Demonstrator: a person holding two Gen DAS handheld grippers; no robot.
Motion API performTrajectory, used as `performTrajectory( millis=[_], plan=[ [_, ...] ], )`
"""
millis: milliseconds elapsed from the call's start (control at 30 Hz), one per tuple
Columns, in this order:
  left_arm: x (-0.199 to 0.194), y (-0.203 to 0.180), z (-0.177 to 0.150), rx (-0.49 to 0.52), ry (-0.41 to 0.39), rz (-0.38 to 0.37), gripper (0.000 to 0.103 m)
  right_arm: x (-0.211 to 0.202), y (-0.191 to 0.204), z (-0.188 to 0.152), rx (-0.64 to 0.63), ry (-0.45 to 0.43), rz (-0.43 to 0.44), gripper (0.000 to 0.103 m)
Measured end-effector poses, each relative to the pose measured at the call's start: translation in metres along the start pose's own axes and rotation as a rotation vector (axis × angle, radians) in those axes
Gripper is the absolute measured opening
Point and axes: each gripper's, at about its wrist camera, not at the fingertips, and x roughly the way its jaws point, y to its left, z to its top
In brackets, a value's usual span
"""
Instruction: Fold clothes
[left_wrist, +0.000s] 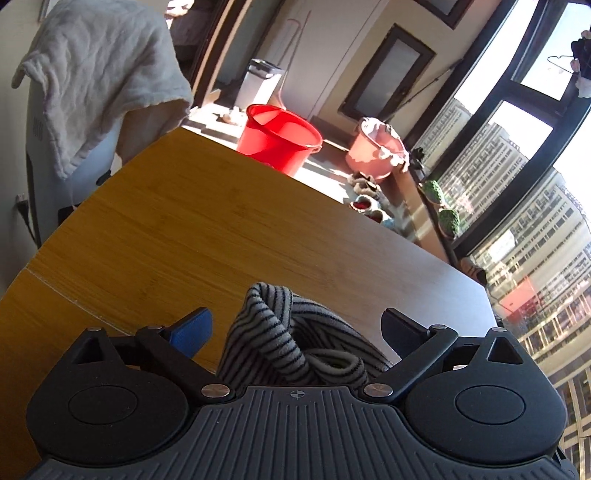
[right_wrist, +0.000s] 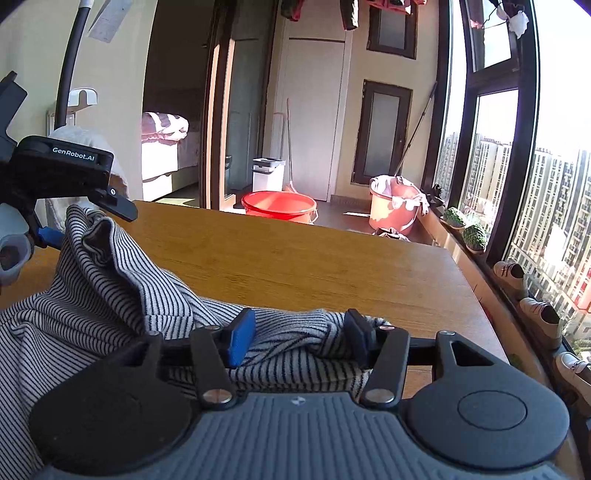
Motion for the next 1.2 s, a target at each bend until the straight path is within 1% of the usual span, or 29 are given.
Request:
performTrajectory(
  millis=[33,67,100,267,433,467,500,600,667,733,833,900,967,1033,1100,1200],
  plan=[
    [0.004,-0.001,-0.002,0.003,0.014,0.003,0.06,-0.001,-0.001,0.0,0.006,-0.003,0.002,0.054],
    [0.006,-0.002,-0.004,0.017,0.01,0.005,0.059,-0.001,-0.003,-0.001,0.013,-0.005,0.003,0.054],
    [0.004,-0.005,-0.004,0.047,-0.009,0.007,0.054,-0.002,-0.004,-0.001,0.018,-0.007,0.005,0.054],
    [-0.015,-0.024,-0.002,0.148,-0.08,-0.02,0.048,-0.002,-0.008,-0.001,0.044,-0.008,0.0,0.054],
    [-0.023,-0.037,0.004,0.195,-0.136,-0.061,0.041,0.0,-0.01,0.0,0.055,-0.009,-0.016,0.054],
    [-0.024,-0.041,0.006,0.209,-0.153,-0.071,0.038,0.002,-0.01,0.001,0.058,-0.009,-0.022,0.054],
    [-0.024,-0.047,0.007,0.233,-0.175,-0.078,0.036,0.005,-0.011,0.002,0.063,-0.01,-0.03,0.054],
    [-0.029,-0.061,0.006,0.302,-0.218,-0.093,0.034,0.013,-0.015,0.005,0.086,-0.009,-0.044,0.054],
    [-0.035,-0.062,0.0,0.327,-0.221,-0.1,0.033,0.01,-0.018,0.004,0.096,-0.011,-0.041,0.054],
    [-0.04,-0.058,-0.012,0.361,-0.218,-0.09,0.033,0.004,-0.02,0.002,0.106,-0.009,-0.033,0.054],
    [-0.049,-0.044,-0.039,0.435,-0.227,-0.067,0.033,-0.01,-0.026,-0.002,0.131,0.003,0.002,0.054],
    [-0.056,-0.033,-0.058,0.47,-0.223,-0.059,0.034,-0.016,-0.029,-0.005,0.139,0.031,0.021,0.054],
    [-0.061,-0.025,-0.072,0.477,-0.21,-0.067,0.037,-0.02,-0.031,-0.006,0.146,0.055,0.033,0.055],
    [-0.065,-0.015,-0.081,0.479,-0.2,-0.074,0.043,-0.022,-0.033,-0.006,0.155,0.073,0.041,0.055],
    [-0.068,-0.007,-0.083,0.455,-0.184,-0.084,0.055,-0.023,-0.032,-0.008,0.152,0.083,0.039,0.055],
    [-0.076,0.005,-0.074,0.376,-0.159,-0.115,0.057,-0.024,-0.026,-0.012,0.137,0.077,0.022,0.057]
  ],
)
